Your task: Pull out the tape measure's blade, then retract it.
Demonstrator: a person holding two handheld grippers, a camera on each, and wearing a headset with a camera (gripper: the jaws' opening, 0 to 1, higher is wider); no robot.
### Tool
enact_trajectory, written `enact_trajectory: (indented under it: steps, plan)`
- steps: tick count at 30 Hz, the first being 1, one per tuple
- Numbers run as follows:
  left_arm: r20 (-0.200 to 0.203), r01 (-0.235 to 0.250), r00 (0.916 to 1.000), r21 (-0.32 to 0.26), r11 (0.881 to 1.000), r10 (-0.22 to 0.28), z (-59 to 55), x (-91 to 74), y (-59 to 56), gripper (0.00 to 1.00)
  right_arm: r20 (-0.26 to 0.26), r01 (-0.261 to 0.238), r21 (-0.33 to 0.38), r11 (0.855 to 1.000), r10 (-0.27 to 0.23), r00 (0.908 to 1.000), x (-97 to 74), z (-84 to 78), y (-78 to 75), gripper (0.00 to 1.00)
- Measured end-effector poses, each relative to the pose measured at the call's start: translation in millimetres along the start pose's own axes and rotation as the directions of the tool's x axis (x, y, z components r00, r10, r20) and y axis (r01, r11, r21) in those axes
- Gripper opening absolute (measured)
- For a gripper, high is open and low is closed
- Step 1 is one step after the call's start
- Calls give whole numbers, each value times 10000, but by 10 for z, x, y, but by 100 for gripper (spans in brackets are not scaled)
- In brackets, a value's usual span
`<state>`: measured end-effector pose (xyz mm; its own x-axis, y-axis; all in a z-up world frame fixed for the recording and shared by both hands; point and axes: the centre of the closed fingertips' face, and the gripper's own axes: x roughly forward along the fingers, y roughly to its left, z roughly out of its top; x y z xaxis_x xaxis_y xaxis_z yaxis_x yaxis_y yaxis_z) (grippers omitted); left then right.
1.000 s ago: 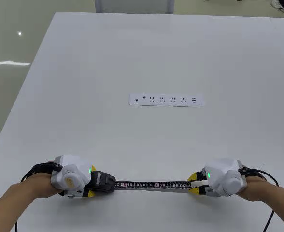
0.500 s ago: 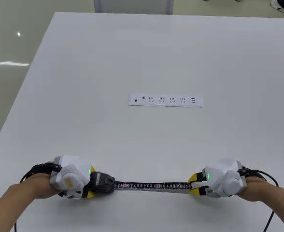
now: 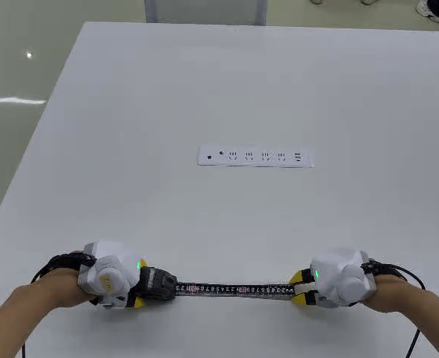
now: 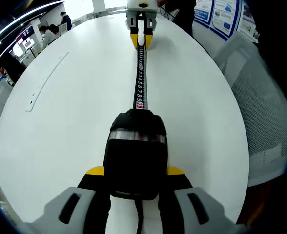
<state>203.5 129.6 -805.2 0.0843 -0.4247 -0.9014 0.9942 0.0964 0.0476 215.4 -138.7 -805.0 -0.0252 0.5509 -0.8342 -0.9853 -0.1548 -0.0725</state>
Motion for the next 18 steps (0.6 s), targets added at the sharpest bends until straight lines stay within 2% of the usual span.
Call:
enact_trajectory:
  steps: [6, 13, 18]
  plan:
    - [-182, 135, 9997, -4, 9999, -135, -25, 14, 8, 33, -22, -32, 185, 9998, 33, 10000, 14, -5, 5, 14]
    - [-330, 224, 9992, 47, 9997, -222, -27, 1, 10, 33, -194, -58, 31, 10000, 58, 9998, 27, -16, 5, 16]
    - [-172, 153, 9997, 37, 9999, -152, -15, 3, 32, 36, -254, 38, 104, 9999, -36, 9997, 30, -14, 6, 16]
